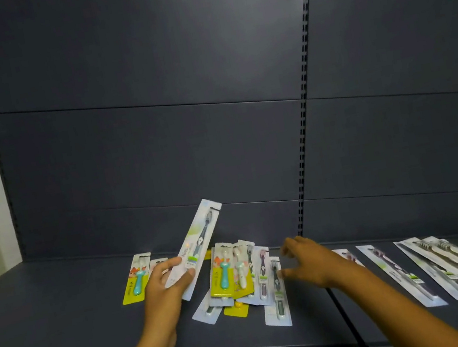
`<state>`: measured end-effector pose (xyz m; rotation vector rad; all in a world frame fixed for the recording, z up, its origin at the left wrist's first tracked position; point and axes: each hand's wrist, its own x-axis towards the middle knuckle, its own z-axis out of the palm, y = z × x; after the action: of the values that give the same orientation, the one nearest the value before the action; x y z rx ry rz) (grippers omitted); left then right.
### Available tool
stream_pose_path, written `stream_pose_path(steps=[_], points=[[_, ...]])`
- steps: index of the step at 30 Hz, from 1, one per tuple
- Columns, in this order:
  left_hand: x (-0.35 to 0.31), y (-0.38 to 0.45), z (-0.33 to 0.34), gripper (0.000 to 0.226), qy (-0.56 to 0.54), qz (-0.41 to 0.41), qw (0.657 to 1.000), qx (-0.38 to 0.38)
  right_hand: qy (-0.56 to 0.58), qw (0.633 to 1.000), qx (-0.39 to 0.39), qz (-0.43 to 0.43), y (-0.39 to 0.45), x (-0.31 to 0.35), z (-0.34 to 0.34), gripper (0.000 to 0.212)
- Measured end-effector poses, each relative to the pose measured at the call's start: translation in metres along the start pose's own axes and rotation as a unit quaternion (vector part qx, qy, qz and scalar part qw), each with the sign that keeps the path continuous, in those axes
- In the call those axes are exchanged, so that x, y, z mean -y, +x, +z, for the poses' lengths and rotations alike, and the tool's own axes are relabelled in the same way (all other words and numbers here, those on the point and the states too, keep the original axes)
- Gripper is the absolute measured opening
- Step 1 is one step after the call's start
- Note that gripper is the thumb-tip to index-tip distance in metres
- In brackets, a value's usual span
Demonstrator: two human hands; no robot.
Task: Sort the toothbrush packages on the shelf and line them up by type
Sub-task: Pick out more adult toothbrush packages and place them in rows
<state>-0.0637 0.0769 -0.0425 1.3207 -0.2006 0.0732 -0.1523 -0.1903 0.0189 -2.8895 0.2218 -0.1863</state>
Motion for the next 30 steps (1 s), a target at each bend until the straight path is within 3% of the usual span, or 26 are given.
stream_pose_path(steps=[5,11,17,25,30], points=[[-0.014,-0.019,0.011,0.047,-0.096,0.008,0.993,0.063,0.007,1.0,0.011,0.016,0.002,-0.006,0.001,0.046],[-0.023,-0.026,0.015,0.055,-0.011,0.074,0.995,0.073,0.017,0.998,0.043,0.052,0.006,-0.006,0.023,0.018],[-0.022,-0.028,0.013,0.057,0.011,0.096,0.991,0.087,0.007,0.993,0.056,0.105,0.011,-0.006,0.05,0.029],[-0.018,-0.03,0.015,0.056,0.007,0.093,0.991,0.1,-0.011,0.985,0.073,0.154,0.014,0.0,0.067,0.06],[-0.019,-0.032,0.014,0.056,0.011,0.094,0.99,0.105,-0.031,0.981,0.074,0.177,0.016,0.004,0.071,0.055]])
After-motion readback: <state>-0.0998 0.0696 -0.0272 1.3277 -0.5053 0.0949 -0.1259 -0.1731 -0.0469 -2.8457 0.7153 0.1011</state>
